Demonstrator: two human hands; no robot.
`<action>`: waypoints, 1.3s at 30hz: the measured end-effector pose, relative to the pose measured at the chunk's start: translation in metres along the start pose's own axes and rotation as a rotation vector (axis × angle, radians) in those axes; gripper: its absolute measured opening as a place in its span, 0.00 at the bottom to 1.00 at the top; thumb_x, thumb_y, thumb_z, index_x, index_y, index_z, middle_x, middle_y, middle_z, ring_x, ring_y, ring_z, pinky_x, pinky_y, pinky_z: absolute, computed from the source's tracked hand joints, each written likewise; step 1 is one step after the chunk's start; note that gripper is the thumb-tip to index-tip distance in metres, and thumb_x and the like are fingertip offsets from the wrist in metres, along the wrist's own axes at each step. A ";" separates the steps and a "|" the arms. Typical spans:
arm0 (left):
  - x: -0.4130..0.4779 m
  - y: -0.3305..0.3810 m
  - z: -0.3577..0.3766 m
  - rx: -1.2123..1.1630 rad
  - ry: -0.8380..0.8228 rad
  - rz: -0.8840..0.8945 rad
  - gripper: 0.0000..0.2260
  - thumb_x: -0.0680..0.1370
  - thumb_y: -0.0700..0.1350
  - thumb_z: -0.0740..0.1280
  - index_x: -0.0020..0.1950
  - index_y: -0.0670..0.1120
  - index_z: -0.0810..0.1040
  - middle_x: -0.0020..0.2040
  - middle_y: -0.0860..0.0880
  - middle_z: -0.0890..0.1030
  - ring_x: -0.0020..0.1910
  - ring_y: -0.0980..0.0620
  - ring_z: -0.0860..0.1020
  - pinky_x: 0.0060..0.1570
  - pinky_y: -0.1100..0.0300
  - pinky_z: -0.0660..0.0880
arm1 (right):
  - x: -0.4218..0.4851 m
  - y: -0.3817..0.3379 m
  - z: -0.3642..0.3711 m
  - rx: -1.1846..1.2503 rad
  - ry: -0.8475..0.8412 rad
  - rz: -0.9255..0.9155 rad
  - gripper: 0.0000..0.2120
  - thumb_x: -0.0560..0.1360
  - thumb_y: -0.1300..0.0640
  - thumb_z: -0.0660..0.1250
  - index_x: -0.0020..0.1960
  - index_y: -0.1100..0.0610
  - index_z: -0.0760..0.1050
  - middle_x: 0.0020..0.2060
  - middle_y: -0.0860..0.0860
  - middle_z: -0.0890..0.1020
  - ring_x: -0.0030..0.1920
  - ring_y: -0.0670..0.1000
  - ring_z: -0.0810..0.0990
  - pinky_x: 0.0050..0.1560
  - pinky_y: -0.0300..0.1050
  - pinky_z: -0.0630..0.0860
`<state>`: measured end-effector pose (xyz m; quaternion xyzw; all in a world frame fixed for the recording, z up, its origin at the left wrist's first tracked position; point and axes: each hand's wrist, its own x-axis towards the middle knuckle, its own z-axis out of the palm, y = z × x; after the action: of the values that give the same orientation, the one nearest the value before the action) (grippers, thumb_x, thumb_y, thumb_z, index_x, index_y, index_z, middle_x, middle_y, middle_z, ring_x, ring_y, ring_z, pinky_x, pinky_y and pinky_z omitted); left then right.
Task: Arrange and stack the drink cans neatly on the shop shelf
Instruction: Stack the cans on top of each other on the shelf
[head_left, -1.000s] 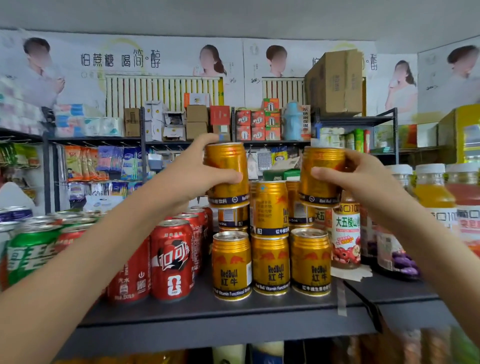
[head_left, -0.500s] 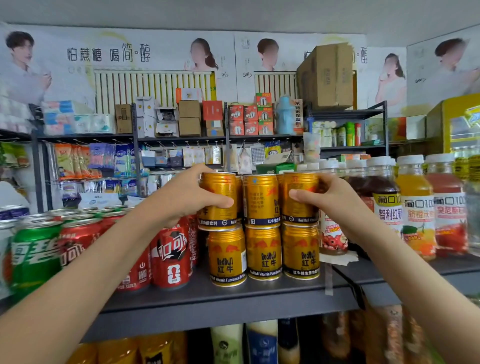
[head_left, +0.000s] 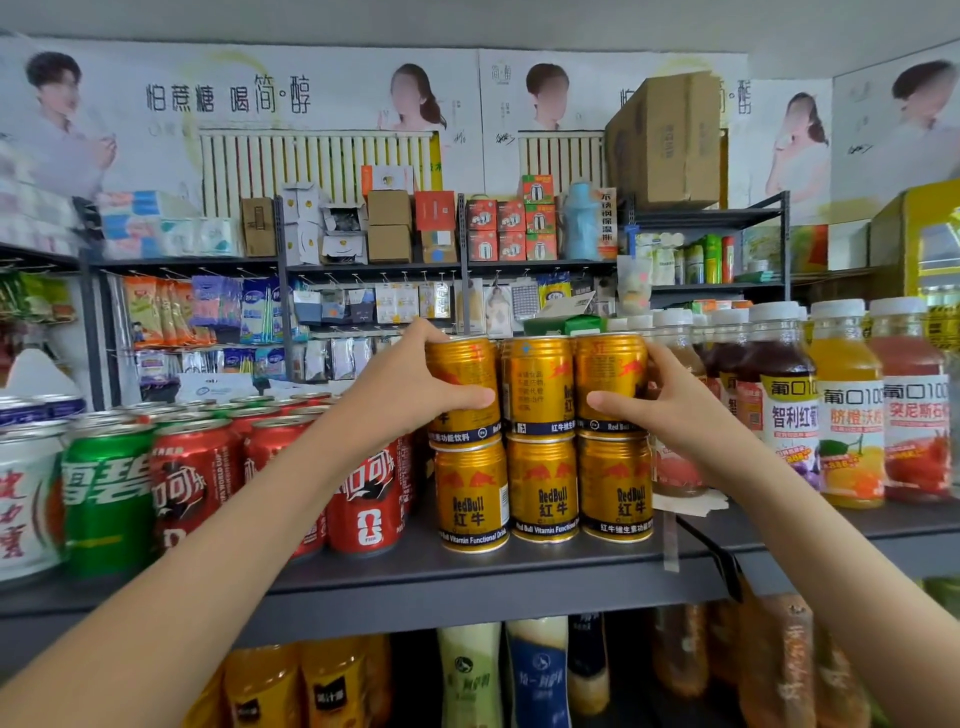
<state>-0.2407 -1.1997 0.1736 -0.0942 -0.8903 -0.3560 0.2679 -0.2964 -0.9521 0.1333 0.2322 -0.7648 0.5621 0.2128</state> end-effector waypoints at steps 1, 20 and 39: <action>0.000 0.000 0.000 0.005 0.002 -0.001 0.30 0.67 0.55 0.76 0.63 0.52 0.65 0.53 0.52 0.77 0.49 0.54 0.77 0.46 0.58 0.74 | -0.001 0.001 0.001 -0.004 0.005 0.007 0.37 0.67 0.50 0.75 0.71 0.48 0.62 0.57 0.46 0.77 0.56 0.49 0.78 0.54 0.49 0.76; -0.035 0.010 0.039 0.495 0.289 0.138 0.38 0.77 0.56 0.64 0.77 0.44 0.46 0.72 0.41 0.61 0.68 0.44 0.66 0.62 0.54 0.68 | -0.029 0.010 0.023 -0.151 0.140 -0.118 0.39 0.71 0.54 0.73 0.74 0.52 0.54 0.59 0.44 0.71 0.58 0.43 0.71 0.56 0.40 0.70; -0.163 -0.036 0.106 0.440 0.440 0.297 0.15 0.77 0.45 0.64 0.62 0.41 0.76 0.60 0.42 0.77 0.60 0.44 0.75 0.63 0.48 0.70 | -0.155 0.014 0.085 -0.380 0.221 -0.353 0.15 0.76 0.60 0.66 0.62 0.57 0.73 0.53 0.45 0.73 0.55 0.42 0.71 0.56 0.27 0.65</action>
<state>-0.1608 -1.1498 -0.0004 -0.0839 -0.8431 -0.1245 0.5163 -0.1856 -1.0124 0.0078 0.2547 -0.7764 0.3847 0.4293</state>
